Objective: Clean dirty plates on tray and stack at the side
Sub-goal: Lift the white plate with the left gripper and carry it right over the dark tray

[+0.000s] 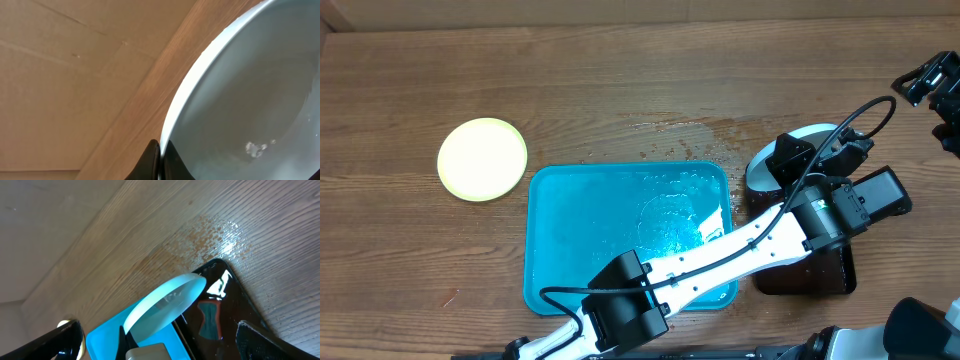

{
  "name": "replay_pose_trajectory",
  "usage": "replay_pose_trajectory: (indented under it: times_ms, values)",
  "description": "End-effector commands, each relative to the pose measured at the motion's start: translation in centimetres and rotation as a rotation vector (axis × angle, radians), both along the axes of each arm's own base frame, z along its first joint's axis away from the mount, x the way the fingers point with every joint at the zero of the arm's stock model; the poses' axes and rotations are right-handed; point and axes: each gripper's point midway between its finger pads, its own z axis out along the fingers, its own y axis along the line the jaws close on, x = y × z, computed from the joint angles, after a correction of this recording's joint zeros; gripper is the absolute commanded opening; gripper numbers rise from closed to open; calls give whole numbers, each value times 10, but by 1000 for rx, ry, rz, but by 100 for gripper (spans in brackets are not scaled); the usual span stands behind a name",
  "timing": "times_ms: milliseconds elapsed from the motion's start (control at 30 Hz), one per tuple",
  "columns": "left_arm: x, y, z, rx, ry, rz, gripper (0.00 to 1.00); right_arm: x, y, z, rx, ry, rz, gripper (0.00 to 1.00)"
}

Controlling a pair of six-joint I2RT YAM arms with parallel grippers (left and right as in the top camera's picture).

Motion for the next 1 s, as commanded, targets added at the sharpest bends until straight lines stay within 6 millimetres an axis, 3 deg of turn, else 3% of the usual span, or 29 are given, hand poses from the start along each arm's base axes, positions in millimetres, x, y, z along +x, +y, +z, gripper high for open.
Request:
replay_pose_trajectory:
  times_ms: [0,467,667,800,833,933,967]
  values:
    - [5,2,8,0,-36,21,4,1,1,10,-10,-34,8,100]
    - [4,1,8,-2,-34,19,4,1,1,10,-10,-34,9,100]
    - [-22,-28,-38,-89,278,-163,4,1,1,9,-9,-31,9,100]
    - [0,2,-19,-98,114,17,4,1,1,9,-9,-31,9,100]
    - [1,2,-22,-98,139,10,4,1,1,9,-9,-31,9,100]
    - [-23,-25,-54,-133,428,-196,4,1,1,9,-9,-31,9,100]
    - [-24,-27,-56,-167,455,-196,4,1,1,9,-9,-31,9,100]
